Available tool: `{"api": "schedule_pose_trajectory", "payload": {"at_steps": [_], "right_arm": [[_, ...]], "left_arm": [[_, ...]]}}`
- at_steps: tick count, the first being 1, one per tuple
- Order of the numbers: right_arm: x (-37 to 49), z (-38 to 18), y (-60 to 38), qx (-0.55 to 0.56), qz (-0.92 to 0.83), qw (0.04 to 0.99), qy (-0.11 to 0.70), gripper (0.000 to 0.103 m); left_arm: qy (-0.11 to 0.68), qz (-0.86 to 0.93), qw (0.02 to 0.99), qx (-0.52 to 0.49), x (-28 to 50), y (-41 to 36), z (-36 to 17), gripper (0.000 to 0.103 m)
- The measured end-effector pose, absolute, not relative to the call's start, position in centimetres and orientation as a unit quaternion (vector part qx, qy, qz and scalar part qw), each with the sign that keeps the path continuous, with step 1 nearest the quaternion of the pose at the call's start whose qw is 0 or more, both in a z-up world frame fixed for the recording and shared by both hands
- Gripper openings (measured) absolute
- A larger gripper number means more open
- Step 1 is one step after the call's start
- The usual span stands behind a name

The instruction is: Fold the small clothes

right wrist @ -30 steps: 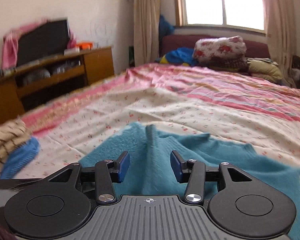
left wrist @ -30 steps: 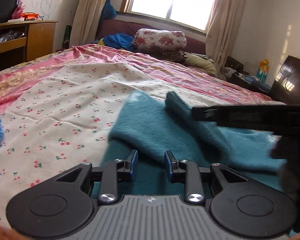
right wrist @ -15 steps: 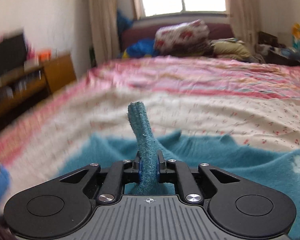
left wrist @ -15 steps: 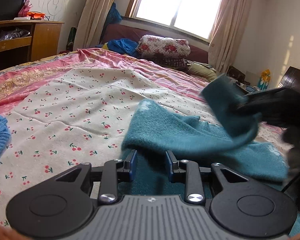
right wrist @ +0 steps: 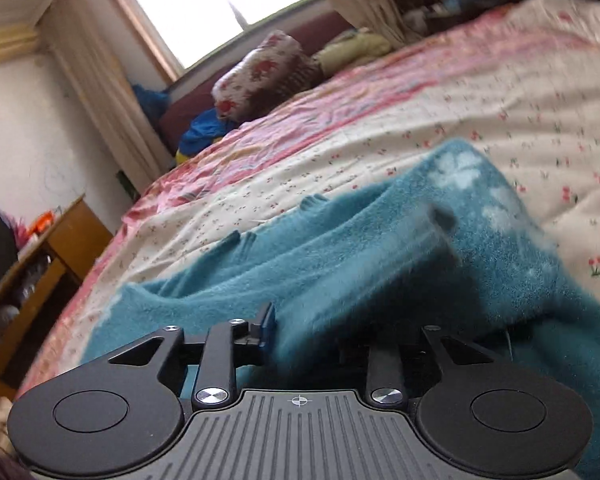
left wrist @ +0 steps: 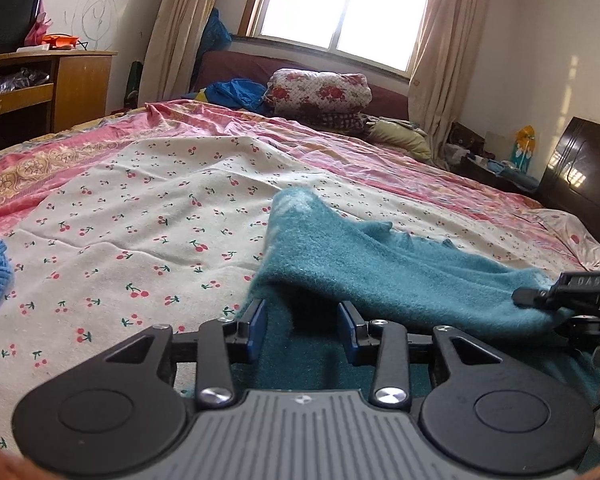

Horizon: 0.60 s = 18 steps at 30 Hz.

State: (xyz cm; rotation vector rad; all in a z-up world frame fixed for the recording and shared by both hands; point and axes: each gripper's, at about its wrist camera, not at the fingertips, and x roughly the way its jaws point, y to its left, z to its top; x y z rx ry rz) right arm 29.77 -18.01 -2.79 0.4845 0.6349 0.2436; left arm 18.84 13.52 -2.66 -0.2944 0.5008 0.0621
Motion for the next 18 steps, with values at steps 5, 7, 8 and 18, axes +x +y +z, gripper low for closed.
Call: {"api": "schedule_pose_trajectory", "payload": {"at_steps": [5, 7, 8, 18], "right_arm": [[31.3, -2.4, -17.9, 0.25, 0.094, 0.907, 0.325, 0.014], [31.6, -1.4, -17.4, 0.24, 0.105, 0.913, 0.314, 0.011], [31.7, -0.6, -17.1, 0.238, 0.115, 0.917, 0.299, 0.01], [34.5, -2.5, -16.8, 0.193, 0.113, 0.918, 0.327, 0.016]], "left_arm": [[0.246, 0.038, 0.957, -0.151, 18.9, 13.6, -2.7, 0.044], [0.235, 0.043, 0.959, -0.153, 18.6, 13.6, -2.5, 0.044], [0.226, 0.046, 0.96, -0.156, 18.3, 13.6, -2.4, 0.044], [0.251, 0.069, 0.955, -0.144, 18.9, 13.7, -3.4, 0.044]]}}
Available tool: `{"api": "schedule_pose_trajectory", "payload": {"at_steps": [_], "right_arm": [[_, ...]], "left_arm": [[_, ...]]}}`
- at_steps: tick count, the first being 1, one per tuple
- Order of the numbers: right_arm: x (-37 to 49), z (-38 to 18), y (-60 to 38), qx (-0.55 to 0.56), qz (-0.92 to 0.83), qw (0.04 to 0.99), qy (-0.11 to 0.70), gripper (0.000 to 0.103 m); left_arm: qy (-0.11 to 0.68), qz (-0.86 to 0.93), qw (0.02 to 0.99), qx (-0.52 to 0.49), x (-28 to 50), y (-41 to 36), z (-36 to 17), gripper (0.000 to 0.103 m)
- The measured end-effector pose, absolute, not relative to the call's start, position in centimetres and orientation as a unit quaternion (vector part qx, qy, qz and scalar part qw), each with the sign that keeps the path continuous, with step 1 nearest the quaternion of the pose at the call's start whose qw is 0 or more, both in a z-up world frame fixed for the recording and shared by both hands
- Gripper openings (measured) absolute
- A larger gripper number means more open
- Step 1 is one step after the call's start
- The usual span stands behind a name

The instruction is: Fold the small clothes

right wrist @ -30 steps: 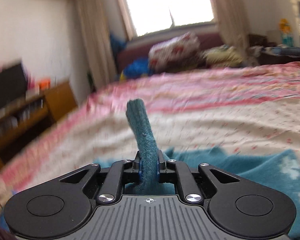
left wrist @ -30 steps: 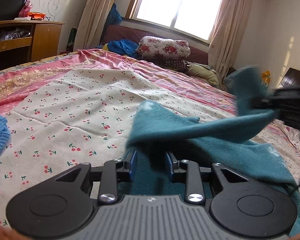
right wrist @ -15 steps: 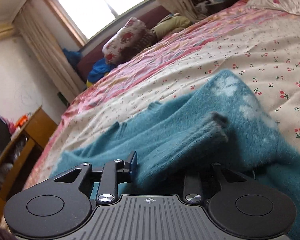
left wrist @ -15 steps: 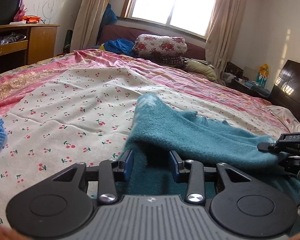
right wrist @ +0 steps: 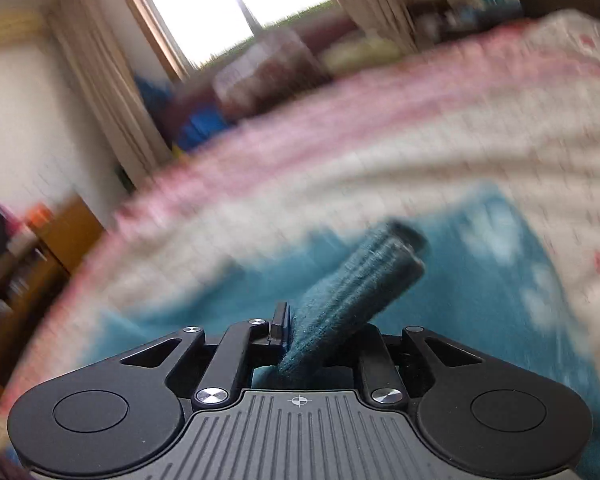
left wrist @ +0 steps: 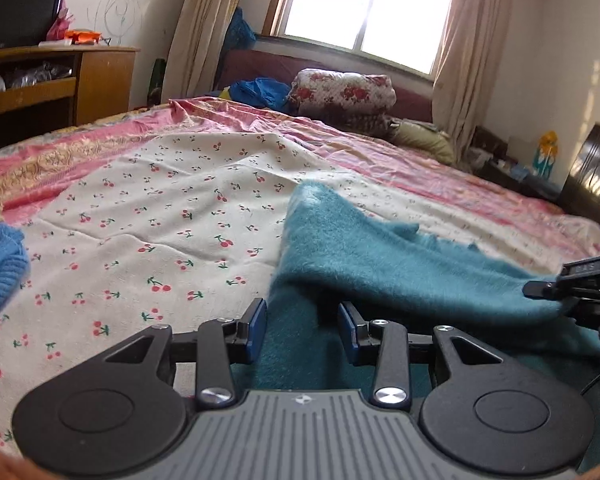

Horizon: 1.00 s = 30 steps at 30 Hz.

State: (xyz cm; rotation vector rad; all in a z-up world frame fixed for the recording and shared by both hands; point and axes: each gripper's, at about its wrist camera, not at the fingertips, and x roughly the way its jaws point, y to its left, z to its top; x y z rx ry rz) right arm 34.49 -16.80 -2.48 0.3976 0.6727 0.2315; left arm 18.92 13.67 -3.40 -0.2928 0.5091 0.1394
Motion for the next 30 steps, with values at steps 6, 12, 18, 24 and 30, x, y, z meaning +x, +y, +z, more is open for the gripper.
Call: {"api": "schedule_pose_trajectory", "payload": {"at_steps": [6, 12, 18, 24, 30], "right_arm": [[32.7, -2.3, -18.5, 0.206, 0.092, 0.921, 0.318, 0.025], [31.7, -1.7, -18.9, 0.165, 0.079, 0.933, 0.309, 0.028], [32.2, 0.0, -18.8, 0.177, 0.112, 0.935, 0.286, 0.015], [33.8, -1.7, -19.1, 0.139, 0.064, 0.934, 0.323, 0.022], [30.8, -0.7, -20.1, 0.113, 0.034, 0.948, 0.296, 0.03]], "left_arm": [[0.249, 0.07, 0.954, -0.155, 18.6, 14.1, -3.1, 0.045], [0.25, 0.074, 0.954, -0.147, 18.4, 13.7, -3.0, 0.045], [0.245, 0.072, 0.956, -0.146, 18.5, 13.5, -3.0, 0.045], [0.246, 0.074, 0.956, -0.143, 18.2, 13.5, -2.7, 0.045], [0.244, 0.08, 0.956, -0.14, 17.2, 13.9, -1.9, 0.045]]}}
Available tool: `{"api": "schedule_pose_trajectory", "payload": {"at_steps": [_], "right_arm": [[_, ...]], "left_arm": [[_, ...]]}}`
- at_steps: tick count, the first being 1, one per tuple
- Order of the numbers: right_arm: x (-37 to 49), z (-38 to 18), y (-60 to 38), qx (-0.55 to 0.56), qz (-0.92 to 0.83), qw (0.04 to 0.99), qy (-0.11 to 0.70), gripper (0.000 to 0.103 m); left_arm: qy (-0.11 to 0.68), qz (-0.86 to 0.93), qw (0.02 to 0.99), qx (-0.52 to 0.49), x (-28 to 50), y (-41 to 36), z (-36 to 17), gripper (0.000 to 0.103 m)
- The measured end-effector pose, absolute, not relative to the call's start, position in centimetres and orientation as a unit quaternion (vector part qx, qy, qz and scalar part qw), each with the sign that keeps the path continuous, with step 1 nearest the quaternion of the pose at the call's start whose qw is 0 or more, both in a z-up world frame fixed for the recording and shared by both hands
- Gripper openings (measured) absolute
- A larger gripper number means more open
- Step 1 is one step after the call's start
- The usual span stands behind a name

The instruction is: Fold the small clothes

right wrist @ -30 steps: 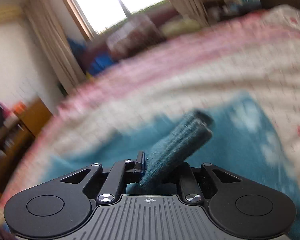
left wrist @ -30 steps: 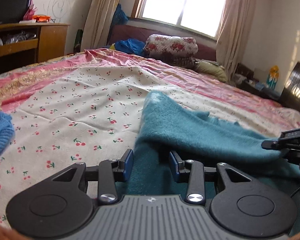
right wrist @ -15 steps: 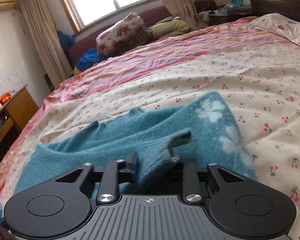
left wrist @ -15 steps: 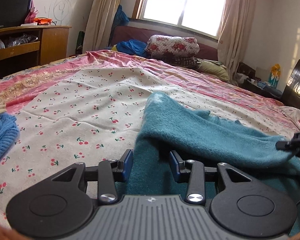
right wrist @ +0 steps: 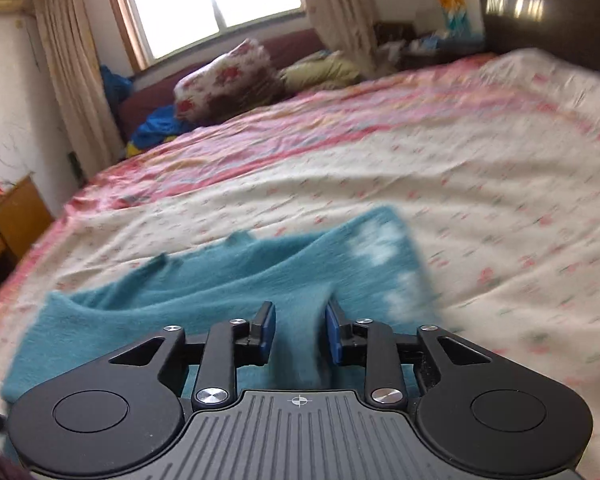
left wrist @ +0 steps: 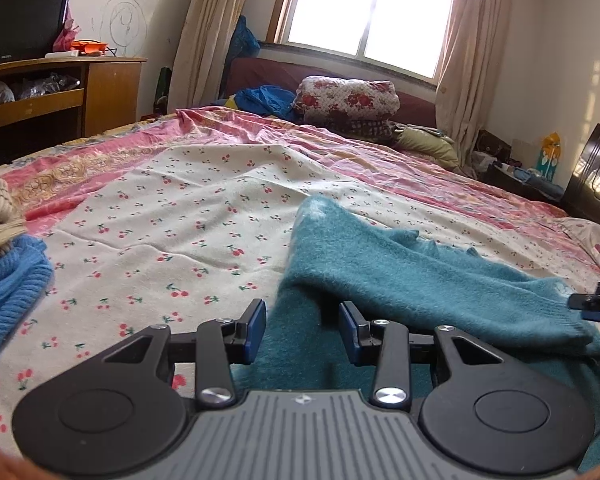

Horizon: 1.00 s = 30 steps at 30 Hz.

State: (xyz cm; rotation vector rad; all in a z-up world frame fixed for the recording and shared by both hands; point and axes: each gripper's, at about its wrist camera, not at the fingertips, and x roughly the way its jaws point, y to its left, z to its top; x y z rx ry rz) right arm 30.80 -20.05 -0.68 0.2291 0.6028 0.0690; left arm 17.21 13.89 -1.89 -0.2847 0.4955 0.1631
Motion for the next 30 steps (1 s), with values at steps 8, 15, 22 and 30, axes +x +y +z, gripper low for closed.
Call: {"api": "schedule_pose_trajectory", "payload": {"at_steps": [8, 15, 22, 30], "right_arm": [[29.0, 1.1, -20.8, 0.095, 0.079, 0.96, 0.251, 0.034], [31.7, -2.4, -20.0, 0.054, 0.064, 0.946, 0.314, 0.029], [32.3, -2.6, -20.3, 0.037, 0.06, 0.946, 0.318, 0.026], [30.4, -2.5, -19.7, 0.007, 0.068, 0.943, 0.327, 0.028]], "left_arm": [[0.213, 0.059, 0.967, -0.125, 18.5, 13.0, 0.3, 0.046], [0.261, 0.084, 0.96, -0.057, 23.2, 12.2, -1.9, 0.047], [0.275, 0.08, 0.954, -0.085, 21.7, 13.3, -2.1, 0.051], [0.323, 0.095, 0.94, -0.051, 19.5, 13.4, -2.4, 0.051]]}}
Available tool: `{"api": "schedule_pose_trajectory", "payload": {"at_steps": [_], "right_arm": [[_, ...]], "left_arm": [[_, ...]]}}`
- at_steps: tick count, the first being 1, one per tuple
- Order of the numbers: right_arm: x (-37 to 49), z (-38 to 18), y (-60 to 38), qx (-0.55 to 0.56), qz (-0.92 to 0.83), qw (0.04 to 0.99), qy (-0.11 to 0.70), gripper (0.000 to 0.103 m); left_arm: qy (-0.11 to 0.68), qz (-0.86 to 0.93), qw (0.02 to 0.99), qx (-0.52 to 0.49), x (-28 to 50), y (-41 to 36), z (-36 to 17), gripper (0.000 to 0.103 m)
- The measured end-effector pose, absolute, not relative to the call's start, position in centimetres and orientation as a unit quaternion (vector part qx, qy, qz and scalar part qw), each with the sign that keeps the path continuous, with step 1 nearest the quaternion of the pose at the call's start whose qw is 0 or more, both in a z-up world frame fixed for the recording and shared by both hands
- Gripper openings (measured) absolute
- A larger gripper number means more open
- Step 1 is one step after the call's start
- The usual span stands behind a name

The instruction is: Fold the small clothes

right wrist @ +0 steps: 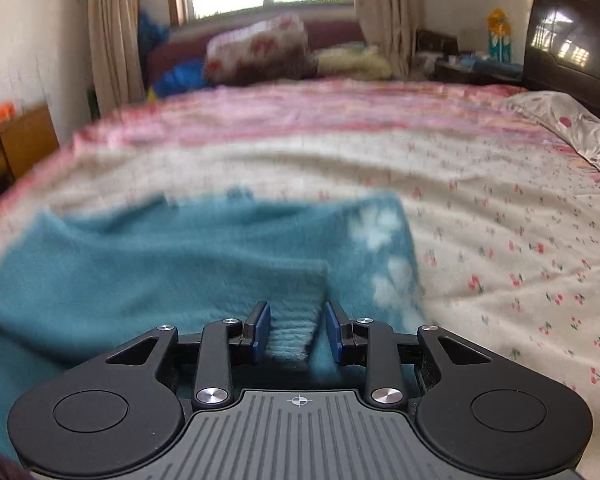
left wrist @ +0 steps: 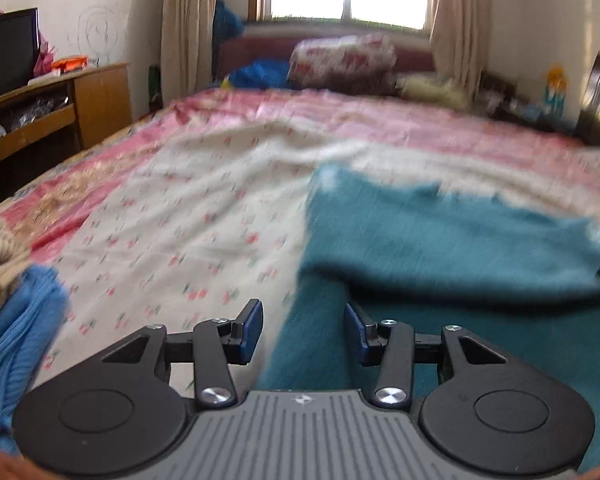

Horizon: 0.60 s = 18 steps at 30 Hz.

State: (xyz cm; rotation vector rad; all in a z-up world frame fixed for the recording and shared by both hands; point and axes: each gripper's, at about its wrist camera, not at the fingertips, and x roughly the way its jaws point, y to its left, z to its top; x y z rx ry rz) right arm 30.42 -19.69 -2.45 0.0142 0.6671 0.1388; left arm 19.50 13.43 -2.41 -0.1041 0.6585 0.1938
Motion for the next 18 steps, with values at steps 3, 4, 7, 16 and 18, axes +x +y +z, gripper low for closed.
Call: {"api": "schedule_pose_trajectory", "payload": {"at_steps": [3, 4, 7, 16, 18], "right_arm": [[30.2, -1.7, -19.7, 0.021, 0.06, 0.942, 0.329, 0.029], [29.9, -1.2, -19.8, 0.028, 0.064, 0.943, 0.325, 0.029], [28.1, -0.2, -19.9, 0.02, 0.089, 0.945, 0.313, 0.031], [20.3, -0.1, -22.8, 0.023, 0.118, 0.933, 0.34, 0.032], [18.4, -0.2, -23.7, 0.028, 0.12, 0.929, 0.35, 0.032]], "left_arm": [[0.328, 0.092, 0.938, -0.069, 18.4, 14.0, -2.2, 0.051], [0.326, 0.092, 0.939, -0.065, 17.9, 13.9, -1.9, 0.05], [0.33, 0.086, 0.939, -0.045, 16.3, 13.7, -1.4, 0.05], [0.381, 0.042, 0.923, -0.04, 10.7, 13.5, -1.3, 0.05], [0.392, 0.027, 0.919, -0.042, 9.4, 13.4, -1.2, 0.05]]}}
